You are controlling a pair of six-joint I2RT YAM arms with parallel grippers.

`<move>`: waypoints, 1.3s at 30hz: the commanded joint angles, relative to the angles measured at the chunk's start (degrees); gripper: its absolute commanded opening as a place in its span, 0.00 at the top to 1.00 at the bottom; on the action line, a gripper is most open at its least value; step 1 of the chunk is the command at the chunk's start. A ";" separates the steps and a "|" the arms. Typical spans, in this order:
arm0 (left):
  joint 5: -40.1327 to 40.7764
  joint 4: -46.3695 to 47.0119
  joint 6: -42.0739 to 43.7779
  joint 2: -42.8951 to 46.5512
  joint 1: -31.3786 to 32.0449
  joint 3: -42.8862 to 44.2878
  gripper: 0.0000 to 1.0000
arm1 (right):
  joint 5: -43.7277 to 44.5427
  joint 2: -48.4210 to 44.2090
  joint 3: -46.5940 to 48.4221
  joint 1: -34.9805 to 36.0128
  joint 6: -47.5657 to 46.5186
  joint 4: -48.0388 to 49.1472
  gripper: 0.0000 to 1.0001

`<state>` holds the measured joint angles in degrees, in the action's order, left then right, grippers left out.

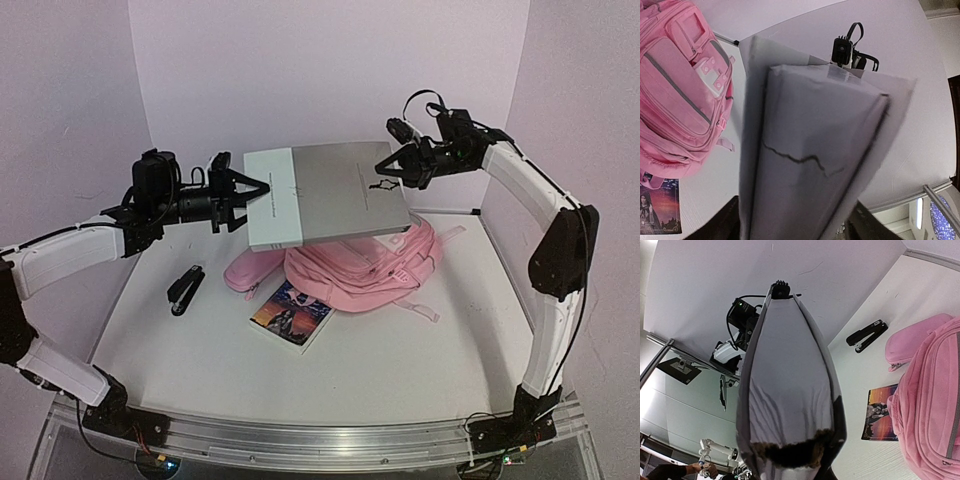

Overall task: Pack the student bag
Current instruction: Pick up the book from the center of the board.

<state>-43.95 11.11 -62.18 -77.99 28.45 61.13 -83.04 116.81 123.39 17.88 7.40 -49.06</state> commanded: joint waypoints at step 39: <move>47.13 -27.41 -3.39 36.03 -1.99 -12.85 1.00 | 66.85 6.31 -2.23 19.33 -24.82 6.60 0.42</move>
<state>-2.67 -12.52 -65.87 -44.11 26.57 45.98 -19.92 123.32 120.66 36.16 -13.77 -45.43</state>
